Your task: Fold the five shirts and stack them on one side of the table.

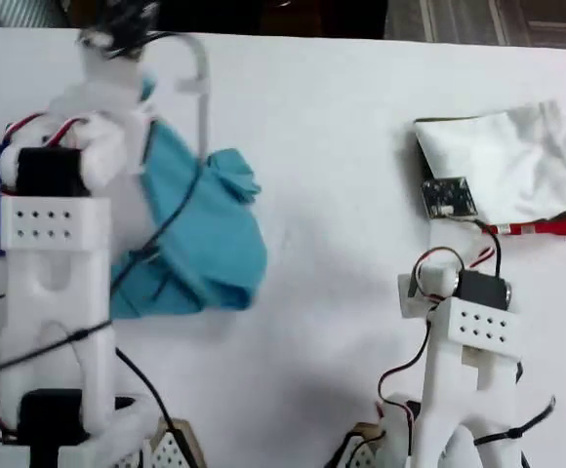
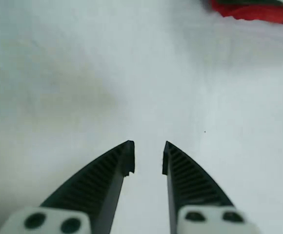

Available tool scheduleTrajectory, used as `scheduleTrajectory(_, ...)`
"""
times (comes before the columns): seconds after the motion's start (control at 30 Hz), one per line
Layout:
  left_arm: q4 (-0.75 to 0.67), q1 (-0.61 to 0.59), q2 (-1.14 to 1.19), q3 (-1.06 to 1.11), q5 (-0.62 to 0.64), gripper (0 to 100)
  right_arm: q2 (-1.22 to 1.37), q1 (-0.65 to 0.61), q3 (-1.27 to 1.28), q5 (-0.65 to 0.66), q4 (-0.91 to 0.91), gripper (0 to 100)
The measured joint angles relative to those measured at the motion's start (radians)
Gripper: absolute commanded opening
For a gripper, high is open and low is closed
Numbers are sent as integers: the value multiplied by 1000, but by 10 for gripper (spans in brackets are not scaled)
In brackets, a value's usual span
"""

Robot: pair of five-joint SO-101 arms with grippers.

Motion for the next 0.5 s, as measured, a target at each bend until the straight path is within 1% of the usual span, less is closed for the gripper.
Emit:
scheduleTrajectory(0.1,-98,-160,2,169,0,43,0,0,87,0,-80,101)
scheduleTrajectory(0.2,-144,-302,2,273,-2,124,0,0,186,0,-173,101)
scheduleTrajectory(0.23,-150,-333,2,301,-14,146,0,0,215,0,-209,101)
scheduleTrajectory(0.37,-161,-410,2,374,-91,150,0,0,316,0,-324,99)
scheduleTrajectory(0.5,-163,-463,2,361,-124,150,0,0,328,0,-353,98)
